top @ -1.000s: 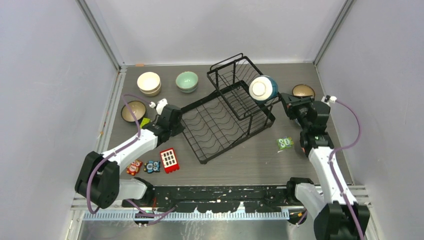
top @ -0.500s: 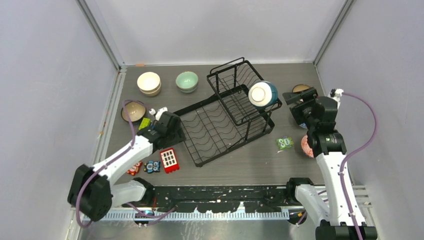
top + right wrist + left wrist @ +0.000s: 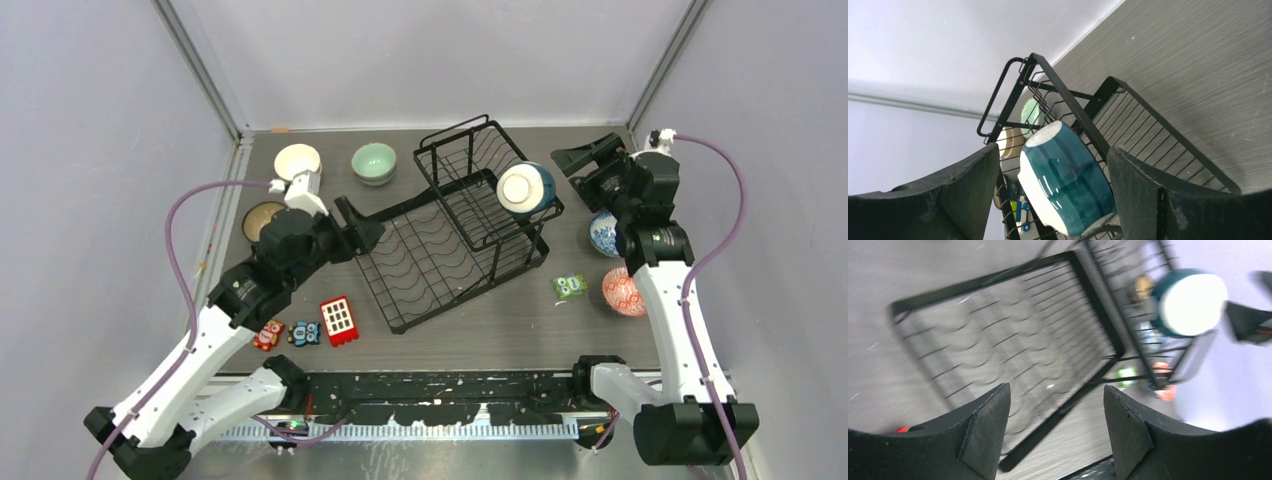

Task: Unload the bowls from the dish rack
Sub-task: Adjust the dish rack at the center of the board, then pick up the bowl from the dish rack.

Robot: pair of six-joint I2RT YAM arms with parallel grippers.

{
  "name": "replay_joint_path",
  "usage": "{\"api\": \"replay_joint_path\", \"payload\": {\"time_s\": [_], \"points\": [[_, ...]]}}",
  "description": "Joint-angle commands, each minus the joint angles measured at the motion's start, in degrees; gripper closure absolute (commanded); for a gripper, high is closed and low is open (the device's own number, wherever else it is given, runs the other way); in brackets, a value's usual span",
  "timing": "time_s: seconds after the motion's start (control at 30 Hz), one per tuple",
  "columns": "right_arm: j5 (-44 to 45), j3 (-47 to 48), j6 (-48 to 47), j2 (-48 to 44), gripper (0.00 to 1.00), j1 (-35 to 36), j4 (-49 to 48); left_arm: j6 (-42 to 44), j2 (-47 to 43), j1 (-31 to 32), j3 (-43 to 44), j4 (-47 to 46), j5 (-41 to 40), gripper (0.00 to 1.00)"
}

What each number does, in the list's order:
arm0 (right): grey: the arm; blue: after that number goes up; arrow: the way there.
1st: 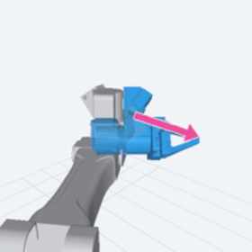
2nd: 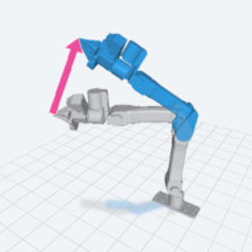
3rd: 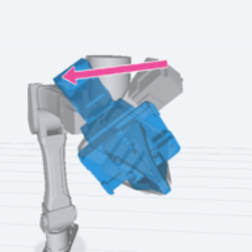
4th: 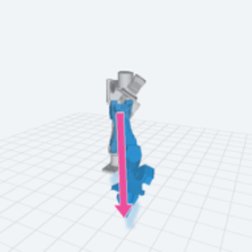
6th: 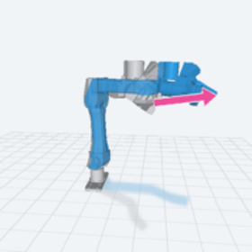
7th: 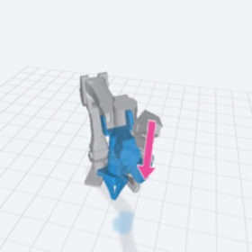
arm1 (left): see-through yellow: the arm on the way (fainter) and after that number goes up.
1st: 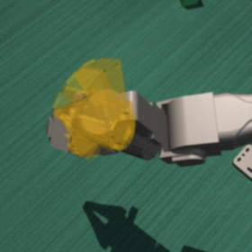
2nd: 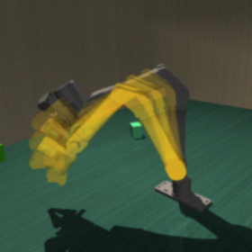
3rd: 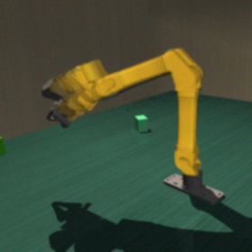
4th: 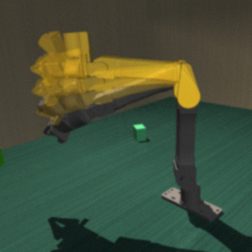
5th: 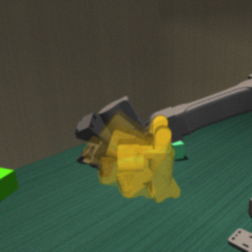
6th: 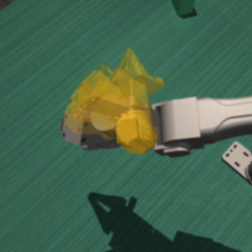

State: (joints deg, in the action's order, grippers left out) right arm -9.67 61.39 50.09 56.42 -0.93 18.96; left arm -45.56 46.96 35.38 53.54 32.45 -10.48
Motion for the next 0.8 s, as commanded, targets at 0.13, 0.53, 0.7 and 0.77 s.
{"api": "replay_joint_path", "payload": {"time_s": [0.13, 0.53, 0.7, 0.77], "points": [[-9.2, -2.2, 3.5, 2.4, 0.17, -2.0, -13.3, 5.8, 18.0, 9.4, 21.0, -19.9, 12.7, 0.31], [-11.5, -5.1, 5.7, 4.5, 0.16, -3.2, -14.1, 5.7, 42.4, 11.4, 37.1, -26.7, 19.1, 0.32], [-12.2, -6.4, 5.6, 3.2, 0.16, -3.2, -12.7, 5.6, 47.6, 11.5, 40.0, -26.1, 19.7, 0.33], [-13.0, -6.6, 5.8, 3.0, 0.16, -3.1, -12.6, 5.4, 48.6, 11.5, 39.9, -26.0, 19.1, 0.33]]}}
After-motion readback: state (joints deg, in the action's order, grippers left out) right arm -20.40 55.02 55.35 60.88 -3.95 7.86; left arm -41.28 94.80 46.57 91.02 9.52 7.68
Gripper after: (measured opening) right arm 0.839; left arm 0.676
